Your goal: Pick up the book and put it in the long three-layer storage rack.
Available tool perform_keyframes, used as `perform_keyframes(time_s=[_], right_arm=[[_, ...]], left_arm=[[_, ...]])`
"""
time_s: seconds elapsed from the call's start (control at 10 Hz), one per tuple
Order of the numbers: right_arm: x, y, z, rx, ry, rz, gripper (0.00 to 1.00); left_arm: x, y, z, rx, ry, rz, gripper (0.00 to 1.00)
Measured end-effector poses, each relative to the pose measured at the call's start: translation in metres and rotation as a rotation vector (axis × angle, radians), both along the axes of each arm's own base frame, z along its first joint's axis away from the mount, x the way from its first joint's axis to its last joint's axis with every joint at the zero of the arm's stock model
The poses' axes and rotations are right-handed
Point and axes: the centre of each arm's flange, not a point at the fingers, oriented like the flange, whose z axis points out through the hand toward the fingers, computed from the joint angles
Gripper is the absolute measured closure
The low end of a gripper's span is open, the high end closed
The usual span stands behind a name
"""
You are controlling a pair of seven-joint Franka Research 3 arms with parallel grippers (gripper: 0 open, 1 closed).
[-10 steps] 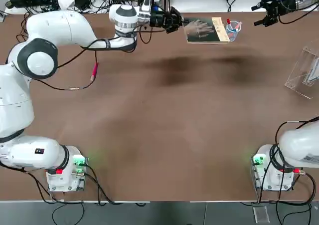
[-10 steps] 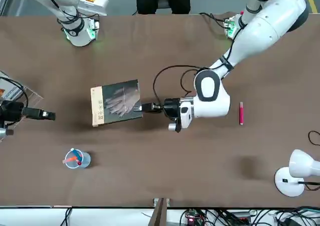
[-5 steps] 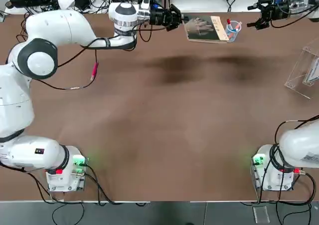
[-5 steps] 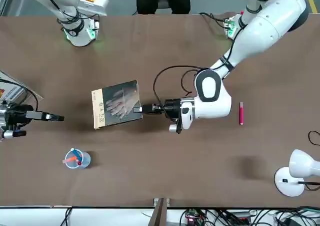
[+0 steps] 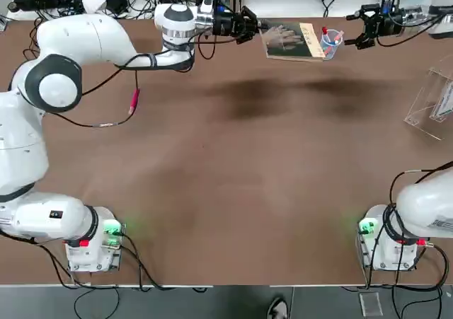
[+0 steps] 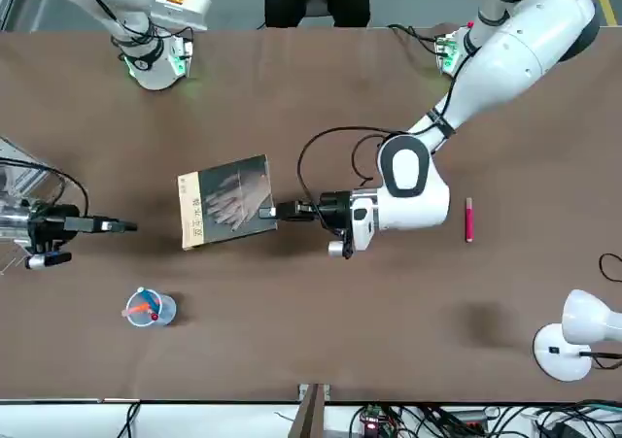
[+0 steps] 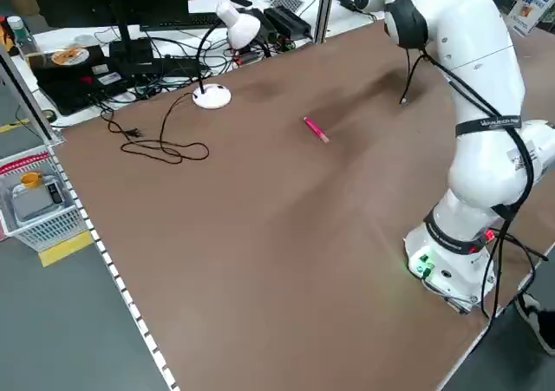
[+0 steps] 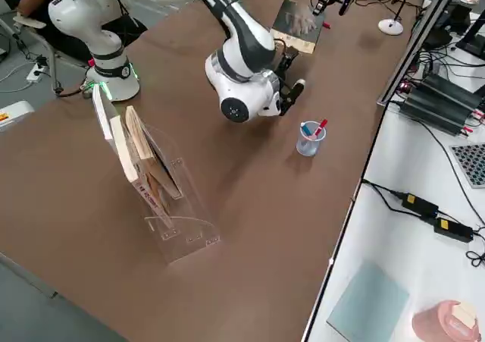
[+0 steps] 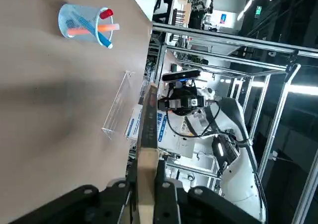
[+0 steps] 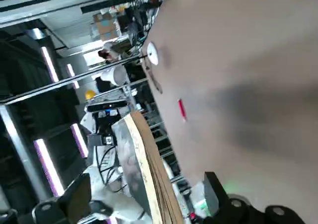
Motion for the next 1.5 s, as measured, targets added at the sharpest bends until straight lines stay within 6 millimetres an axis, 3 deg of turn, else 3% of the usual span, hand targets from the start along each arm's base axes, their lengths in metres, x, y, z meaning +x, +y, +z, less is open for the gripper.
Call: perform_keyframes(time_s=[0.2, 1.5], right_arm=[[-0.001, 0.011, -0.007, 0.028, 0.063, 0.016, 0.0], [-0.003, 0.088, 0.001, 0.075, 0.116, 0.124, 0.0]], left_arm=[[0.0, 0.0, 0.0, -0.007, 0.008, 0.006, 1.0], [-0.003, -0.006, 0.001, -0.021, 0.022, 0.006, 1.0]])
